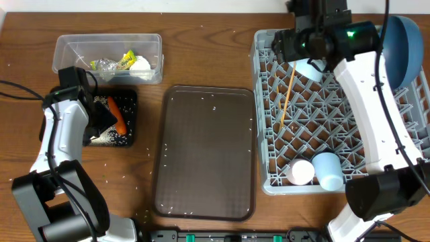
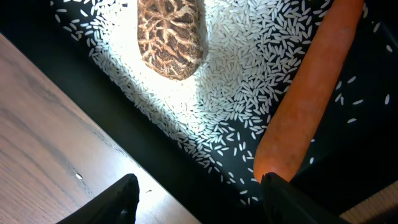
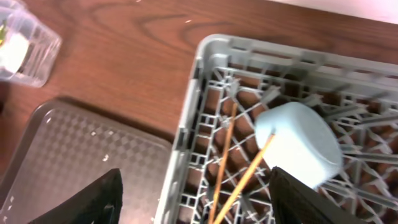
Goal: Sort waste into correct bins and load items into the dishwasher rack
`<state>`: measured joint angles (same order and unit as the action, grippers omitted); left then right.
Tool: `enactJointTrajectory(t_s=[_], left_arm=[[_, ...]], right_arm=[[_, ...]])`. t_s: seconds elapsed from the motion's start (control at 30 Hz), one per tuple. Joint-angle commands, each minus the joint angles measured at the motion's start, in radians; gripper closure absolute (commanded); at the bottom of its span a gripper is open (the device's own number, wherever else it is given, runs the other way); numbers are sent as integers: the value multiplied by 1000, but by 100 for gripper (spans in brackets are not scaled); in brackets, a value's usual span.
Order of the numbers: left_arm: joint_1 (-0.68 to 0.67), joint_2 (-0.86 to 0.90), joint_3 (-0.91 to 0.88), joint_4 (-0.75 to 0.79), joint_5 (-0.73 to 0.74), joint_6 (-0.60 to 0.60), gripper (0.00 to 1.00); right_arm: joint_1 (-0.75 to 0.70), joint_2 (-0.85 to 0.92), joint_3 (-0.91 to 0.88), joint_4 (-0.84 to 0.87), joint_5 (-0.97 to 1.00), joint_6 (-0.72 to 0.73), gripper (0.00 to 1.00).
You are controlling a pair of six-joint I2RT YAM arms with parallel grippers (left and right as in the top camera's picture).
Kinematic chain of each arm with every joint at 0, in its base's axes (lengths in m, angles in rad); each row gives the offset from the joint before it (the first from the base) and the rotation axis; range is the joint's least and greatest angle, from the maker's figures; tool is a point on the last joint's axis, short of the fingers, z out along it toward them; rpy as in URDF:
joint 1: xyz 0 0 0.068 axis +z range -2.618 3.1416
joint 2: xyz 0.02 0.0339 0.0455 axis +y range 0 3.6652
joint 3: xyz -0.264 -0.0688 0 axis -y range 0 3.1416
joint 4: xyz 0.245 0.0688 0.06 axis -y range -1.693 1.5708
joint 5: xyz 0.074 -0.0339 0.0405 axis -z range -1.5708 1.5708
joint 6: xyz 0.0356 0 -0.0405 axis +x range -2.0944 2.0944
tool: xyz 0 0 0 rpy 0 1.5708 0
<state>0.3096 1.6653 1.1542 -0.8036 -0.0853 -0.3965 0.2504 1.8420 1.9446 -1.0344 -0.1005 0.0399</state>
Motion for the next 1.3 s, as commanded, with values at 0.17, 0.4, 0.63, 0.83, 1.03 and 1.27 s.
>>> enactJointTrajectory(t_s=[0.17,0.4,0.63,0.83,1.03,1.27], left_arm=[[3,1,-5,-1,-2,-9,36],[3,1,-5,-1,-2,-9,36],[3,1,-5,-2,-2,-9,36],[3,1,-5,-1,-2,-9,36],[3,1,-5,-1,-2,-9,36],[3,1,-5,-1,-2,-9,36]], right_arm=[[38,-14,7,-9,-22,-34,9],[45,-154,7,-24,-16,-34,1],[78,-360,7,-61,-16,-34,1],[77,-478,7,-135,59,-49,1],[75,-527,6,-266,286,-49,1],[-39,-548,-118,-151,365,-49,1]])
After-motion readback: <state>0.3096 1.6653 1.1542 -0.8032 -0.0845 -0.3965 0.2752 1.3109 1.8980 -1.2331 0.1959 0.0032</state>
